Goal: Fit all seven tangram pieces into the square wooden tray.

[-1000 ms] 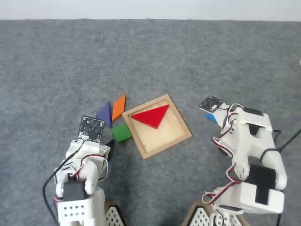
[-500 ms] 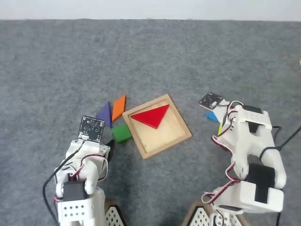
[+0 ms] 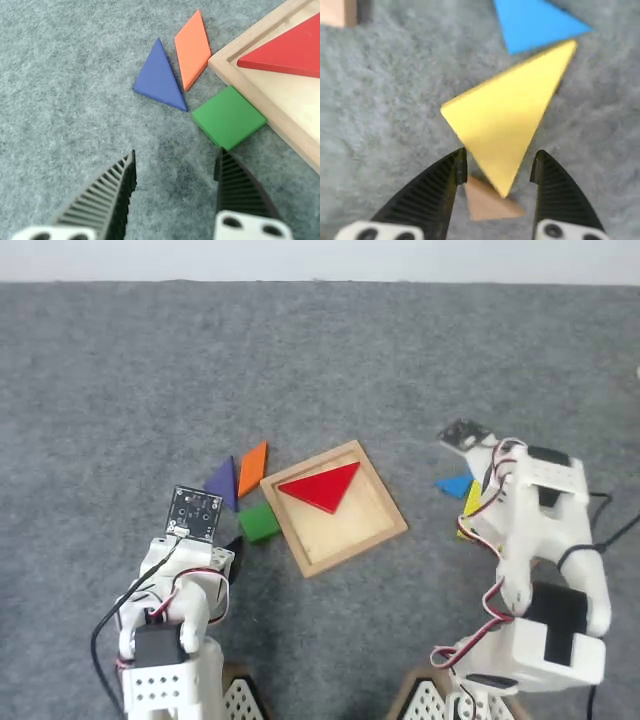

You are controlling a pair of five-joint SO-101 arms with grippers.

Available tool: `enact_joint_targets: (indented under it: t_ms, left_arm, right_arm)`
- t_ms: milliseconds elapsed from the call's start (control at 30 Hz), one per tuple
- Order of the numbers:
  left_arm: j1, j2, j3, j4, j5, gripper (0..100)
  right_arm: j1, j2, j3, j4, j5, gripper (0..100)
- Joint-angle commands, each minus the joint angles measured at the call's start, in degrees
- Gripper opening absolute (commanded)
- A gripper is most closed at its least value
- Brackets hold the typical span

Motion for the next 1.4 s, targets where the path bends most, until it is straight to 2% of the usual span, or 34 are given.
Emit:
enact_joint_targets:
  t_ms: [0, 100, 200, 400, 600, 1133, 1267, 1367]
  left_arm:
    - [0.09, -1.23, -0.48, -0.09, -1.05, 25]
    - [0.09, -1.23, -0.48, 0.0, -1.05, 25]
    - [0.09, -1.23, -0.48, 0.0, -1.05, 25]
    - [0.09, -1.23, -0.48, 0.09, -1.05, 25]
    - [0.09, -1.23, -0.48, 0.09, -1.05, 25]
    - [0.09, -1.23, -0.48, 0.0, -1.05, 25]
    - [0.09, -1.23, -0.48, 0.0, -1.05, 25]
    - [0.09, -1.23, -0.48, 0.0, -1.05, 25]
  right_arm:
    - [-4.0, -0.48, -5.71, 3.82, -13.19, 20.3]
    - [-7.87, -0.22, -6.15, 3.91, -21.54, 22.2]
    - [-9.89, 0.13, -6.15, 3.74, -25.58, 28.5]
    - [-8.84, 0.92, -5.45, 0.92, -25.58, 26.9]
    - [-6.99, 7.96, -6.15, -3.3, -25.58, 26.7]
    - [-6.9, 12.88, -9.49, -2.95, -27.08, 25.8]
    - [-6.9, 12.88, -9.49, -2.95, -27.16, 16.2]
    - [-6.99, 12.88, -9.49, -3.03, -27.16, 14.1]
